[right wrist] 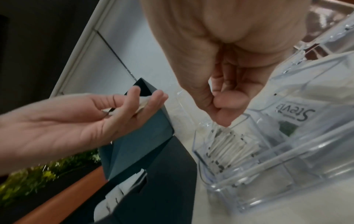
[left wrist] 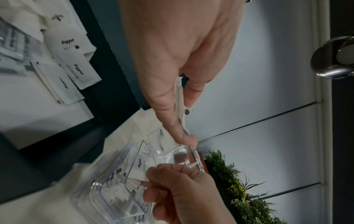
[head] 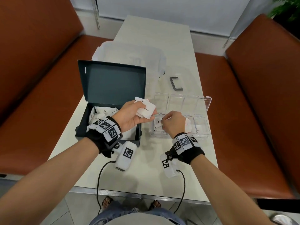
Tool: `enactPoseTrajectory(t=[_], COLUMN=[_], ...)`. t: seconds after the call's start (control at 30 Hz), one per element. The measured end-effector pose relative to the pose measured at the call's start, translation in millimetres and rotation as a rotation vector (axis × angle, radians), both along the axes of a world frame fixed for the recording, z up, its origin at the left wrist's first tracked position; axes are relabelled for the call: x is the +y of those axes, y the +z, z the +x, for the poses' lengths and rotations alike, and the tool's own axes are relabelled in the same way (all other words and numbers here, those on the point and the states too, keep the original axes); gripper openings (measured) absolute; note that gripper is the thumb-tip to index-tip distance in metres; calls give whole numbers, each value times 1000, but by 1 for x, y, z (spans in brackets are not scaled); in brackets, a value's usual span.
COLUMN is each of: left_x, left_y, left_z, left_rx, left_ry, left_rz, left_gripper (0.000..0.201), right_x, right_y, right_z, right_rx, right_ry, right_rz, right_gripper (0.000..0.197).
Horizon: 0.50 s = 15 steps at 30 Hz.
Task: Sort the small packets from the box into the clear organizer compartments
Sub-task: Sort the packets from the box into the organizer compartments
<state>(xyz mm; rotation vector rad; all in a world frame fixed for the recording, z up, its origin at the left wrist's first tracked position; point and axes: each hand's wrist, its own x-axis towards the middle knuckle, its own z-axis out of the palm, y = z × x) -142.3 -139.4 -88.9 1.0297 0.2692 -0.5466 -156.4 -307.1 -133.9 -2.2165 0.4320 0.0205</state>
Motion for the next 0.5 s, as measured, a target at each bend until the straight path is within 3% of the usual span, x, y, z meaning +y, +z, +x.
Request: enactPoseTrajectory(t=[0.23,0.4,0.5], left_x=[0,-1,-6], left_y=[0,-5,-6], left_z=[-2,-3,-3], left_rx=[-6,-54,-135], left_ry=[-41,-52,-101], left_rz=[-5,49,177], left_gripper=[28,21,27], right_x=[2,-7,-9], right_y=[-3,22,44], right_z=[3,6,2], right_rx=[5,-246,-250], right_ry=[132,47,144], right_rz=[-198,-86,54], right_gripper=[13,18,23])
